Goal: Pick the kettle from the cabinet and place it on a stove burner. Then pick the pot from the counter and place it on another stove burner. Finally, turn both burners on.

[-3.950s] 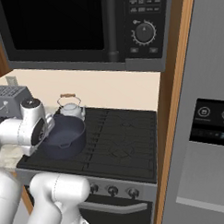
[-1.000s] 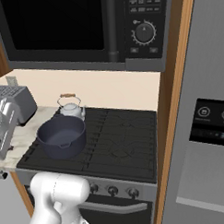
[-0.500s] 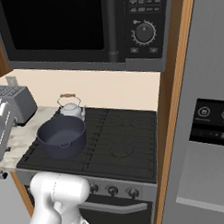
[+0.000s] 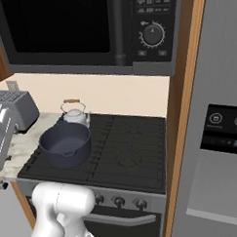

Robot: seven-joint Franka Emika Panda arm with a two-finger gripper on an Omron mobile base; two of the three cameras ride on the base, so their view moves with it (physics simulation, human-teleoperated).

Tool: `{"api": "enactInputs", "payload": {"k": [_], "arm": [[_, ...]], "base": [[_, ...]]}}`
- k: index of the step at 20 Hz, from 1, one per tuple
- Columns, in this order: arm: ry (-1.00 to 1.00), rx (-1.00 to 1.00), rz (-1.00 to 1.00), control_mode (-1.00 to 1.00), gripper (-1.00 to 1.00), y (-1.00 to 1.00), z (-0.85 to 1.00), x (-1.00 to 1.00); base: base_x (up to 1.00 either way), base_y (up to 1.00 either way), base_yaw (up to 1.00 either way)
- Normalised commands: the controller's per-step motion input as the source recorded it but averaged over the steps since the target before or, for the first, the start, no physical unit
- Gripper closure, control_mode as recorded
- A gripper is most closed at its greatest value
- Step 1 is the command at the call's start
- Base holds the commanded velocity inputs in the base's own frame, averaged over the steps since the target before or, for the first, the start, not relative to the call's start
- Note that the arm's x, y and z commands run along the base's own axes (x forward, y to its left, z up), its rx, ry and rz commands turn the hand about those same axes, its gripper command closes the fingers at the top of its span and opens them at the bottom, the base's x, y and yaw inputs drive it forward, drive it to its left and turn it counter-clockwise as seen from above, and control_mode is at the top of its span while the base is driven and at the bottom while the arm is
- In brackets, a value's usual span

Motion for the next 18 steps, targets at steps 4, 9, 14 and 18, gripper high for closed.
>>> {"api": "enactInputs", "payload": {"k": [4, 9, 14, 18], "arm": [[-0.03, 0.0, 0.0, 1.0, -1.0, 0.0, 0.0, -0.08], [0.0, 0.0, 0.0, 1.0, -1.0, 0.0, 0.0, 0.0], [0.0, 0.0, 0.0, 1.0, -1.0, 0.0, 0.0, 0.0], [0.0, 0.0, 0.0, 1.0, -1.0, 0.0, 0.0, 0.0]], "base": [[-0.1, 0.0, 0.0], [-0.6, 0.0, -0.04], [-0.51, -0.03, -0.04], [-0.36, -0.2, -0.05]]}}
